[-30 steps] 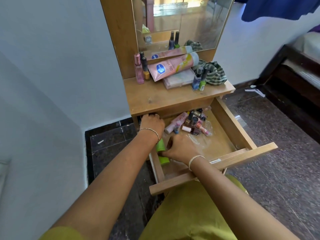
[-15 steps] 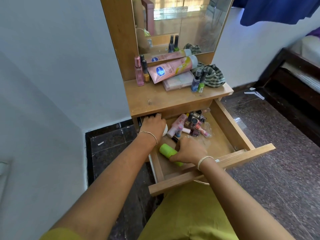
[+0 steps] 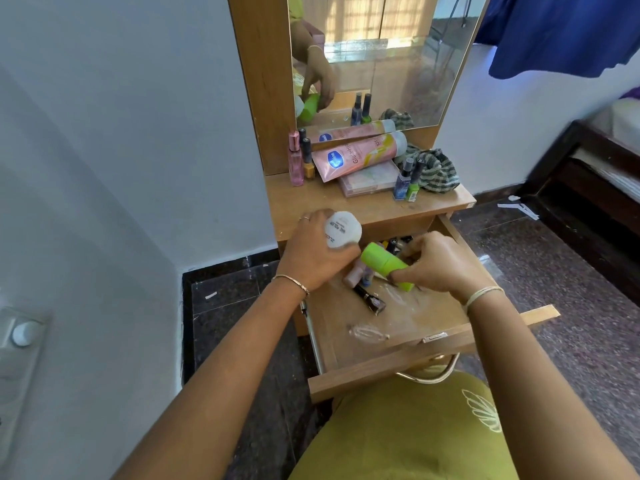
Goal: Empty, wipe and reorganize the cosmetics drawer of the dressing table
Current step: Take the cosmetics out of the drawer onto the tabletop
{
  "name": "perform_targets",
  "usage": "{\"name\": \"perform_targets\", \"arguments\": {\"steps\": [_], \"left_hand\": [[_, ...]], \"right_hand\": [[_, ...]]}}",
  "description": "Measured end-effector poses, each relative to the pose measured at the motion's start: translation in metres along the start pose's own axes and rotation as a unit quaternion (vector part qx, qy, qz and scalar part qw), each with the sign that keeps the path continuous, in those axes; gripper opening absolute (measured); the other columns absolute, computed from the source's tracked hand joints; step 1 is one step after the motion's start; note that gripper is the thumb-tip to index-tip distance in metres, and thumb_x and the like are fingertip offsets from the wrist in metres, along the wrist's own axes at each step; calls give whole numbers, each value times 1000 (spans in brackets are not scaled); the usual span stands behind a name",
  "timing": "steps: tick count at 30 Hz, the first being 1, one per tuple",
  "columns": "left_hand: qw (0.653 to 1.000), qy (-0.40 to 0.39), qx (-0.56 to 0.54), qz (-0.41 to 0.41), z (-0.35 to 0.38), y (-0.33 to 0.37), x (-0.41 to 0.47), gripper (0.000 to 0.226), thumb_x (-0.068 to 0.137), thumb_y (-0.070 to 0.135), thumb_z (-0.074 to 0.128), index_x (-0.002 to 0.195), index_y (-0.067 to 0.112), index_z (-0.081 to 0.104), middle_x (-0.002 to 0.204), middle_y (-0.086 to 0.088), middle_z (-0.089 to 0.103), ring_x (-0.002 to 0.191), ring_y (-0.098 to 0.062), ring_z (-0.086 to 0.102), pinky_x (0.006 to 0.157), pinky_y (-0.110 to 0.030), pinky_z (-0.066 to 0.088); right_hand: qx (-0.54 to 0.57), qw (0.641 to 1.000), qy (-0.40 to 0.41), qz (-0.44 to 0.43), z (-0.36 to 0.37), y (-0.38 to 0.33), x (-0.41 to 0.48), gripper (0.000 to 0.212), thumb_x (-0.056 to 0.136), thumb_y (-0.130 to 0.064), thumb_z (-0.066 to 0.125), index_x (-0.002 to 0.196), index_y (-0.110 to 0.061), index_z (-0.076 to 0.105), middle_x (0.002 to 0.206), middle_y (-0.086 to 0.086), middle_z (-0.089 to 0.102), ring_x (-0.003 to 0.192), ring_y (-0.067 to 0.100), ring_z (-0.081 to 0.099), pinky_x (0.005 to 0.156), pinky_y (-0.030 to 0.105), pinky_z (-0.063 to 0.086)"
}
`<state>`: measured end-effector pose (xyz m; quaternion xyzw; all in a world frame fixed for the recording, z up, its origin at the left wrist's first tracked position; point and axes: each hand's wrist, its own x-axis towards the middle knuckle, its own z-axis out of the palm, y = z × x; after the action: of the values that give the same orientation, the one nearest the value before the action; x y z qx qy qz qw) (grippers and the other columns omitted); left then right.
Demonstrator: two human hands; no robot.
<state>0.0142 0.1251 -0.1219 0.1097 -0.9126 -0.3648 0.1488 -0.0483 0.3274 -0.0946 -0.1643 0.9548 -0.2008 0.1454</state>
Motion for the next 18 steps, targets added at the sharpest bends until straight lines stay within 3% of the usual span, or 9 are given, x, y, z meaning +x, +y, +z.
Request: {"name": "perform_targets", "arguments": {"steps": [3, 6, 10, 14, 18], "left_hand": [[998, 50, 18, -42, -16, -8, 16, 72, 68, 51, 70, 129, 20, 48, 122, -6, 53, 108, -22, 52, 84, -29, 44], [992, 80, 40, -94, -28, -23, 30, 73, 66, 49, 73, 129, 21, 48, 120, -9, 52, 108, -26, 52, 87, -34, 45], [985, 90, 69, -132, -30, -37, 44, 76, 62, 53, 76, 124, 20, 50, 118, -8, 57, 110, -28, 53, 89, -38, 49], [982, 109, 52, -146, -27, -40, 56, 74, 58, 53, 78, 116, 19, 49, 114, -6, 61, 108, -28, 54, 85, -43, 51], [984, 119, 29, -132, -22, -41, 66, 73, 57, 48, 83, 113, 18, 48, 115, -6, 60, 108, -27, 54, 86, -39, 51]], "right_hand": [[14, 999, 31, -37, -3, -17, 12, 31, 57, -46, 77, 79, -25, 70, 74, -7, 65, 67, 8, 58, 49, 22, 37], [24, 995, 81, -62, 1, -40, 28, 32, 63, -40, 76, 87, -19, 73, 79, -1, 69, 75, 16, 62, 62, 30, 48], [3, 991, 119, -54, 11, -64, 54, 39, 65, -45, 73, 86, -12, 69, 82, 4, 66, 79, 20, 61, 65, 29, 44], [-11, 987, 155, -51, 18, -82, 71, 39, 67, -47, 71, 69, -14, 50, 72, 3, 52, 79, 26, 59, 61, 32, 34], [2, 984, 169, -58, 20, -90, 85, 38, 71, -47, 69, 84, -12, 62, 87, 7, 65, 87, 27, 62, 65, 31, 39]]}}
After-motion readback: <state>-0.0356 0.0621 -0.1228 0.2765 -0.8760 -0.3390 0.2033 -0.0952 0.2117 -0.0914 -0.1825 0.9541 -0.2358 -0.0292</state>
